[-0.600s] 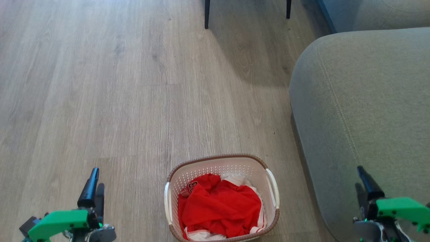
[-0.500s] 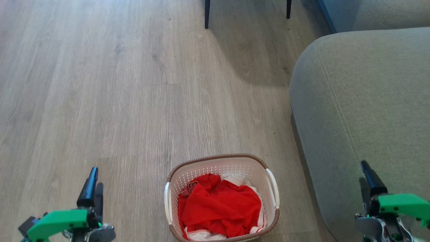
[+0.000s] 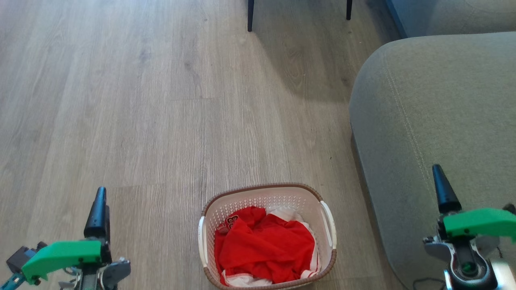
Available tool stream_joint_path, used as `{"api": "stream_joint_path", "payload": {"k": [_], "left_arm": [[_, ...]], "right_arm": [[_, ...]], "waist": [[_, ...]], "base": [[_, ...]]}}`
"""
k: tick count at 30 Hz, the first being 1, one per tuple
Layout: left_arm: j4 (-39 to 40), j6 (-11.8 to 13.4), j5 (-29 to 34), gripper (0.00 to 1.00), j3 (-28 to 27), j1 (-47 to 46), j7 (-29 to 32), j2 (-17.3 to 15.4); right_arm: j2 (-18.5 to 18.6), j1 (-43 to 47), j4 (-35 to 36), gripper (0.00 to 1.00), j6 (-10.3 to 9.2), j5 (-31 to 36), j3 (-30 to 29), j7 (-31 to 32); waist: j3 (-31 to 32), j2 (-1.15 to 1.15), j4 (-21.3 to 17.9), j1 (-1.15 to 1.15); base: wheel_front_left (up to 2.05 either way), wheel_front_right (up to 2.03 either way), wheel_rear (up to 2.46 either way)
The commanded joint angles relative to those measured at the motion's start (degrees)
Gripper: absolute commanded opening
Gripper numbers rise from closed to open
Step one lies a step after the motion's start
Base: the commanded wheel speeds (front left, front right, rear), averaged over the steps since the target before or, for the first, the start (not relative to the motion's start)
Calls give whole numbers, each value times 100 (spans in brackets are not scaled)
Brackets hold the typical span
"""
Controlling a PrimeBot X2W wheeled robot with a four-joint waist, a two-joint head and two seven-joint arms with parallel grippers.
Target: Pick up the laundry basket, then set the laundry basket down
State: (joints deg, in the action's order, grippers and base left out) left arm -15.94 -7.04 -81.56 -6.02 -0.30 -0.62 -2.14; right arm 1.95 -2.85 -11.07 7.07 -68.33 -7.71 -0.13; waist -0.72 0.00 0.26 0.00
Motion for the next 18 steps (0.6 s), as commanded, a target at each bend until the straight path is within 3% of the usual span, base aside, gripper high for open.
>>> {"api": "stream_joint_path", "payload": {"k": [1, 9, 18], "left_arm": [[240, -15, 128, 100, -75, -336, -48, -48], [652, -5, 879, 100, -84, -409, -183, -50], [1273, 291, 1757, 100, 102, -476, -316, -53]], "right_arm": [[40, -357, 315, 100, 15, 224, 65, -99], [53, -500, 676, 100, 17, 1270, 359, -233], [205, -620, 993, 100, 20, 2304, 706, -367]], "waist": [[-4, 0, 8, 0], [-28, 0, 49, 0], [-67, 0, 95, 0]], "base": [[0, 0, 0], [0, 0, 0], [0, 0, 0]]}}
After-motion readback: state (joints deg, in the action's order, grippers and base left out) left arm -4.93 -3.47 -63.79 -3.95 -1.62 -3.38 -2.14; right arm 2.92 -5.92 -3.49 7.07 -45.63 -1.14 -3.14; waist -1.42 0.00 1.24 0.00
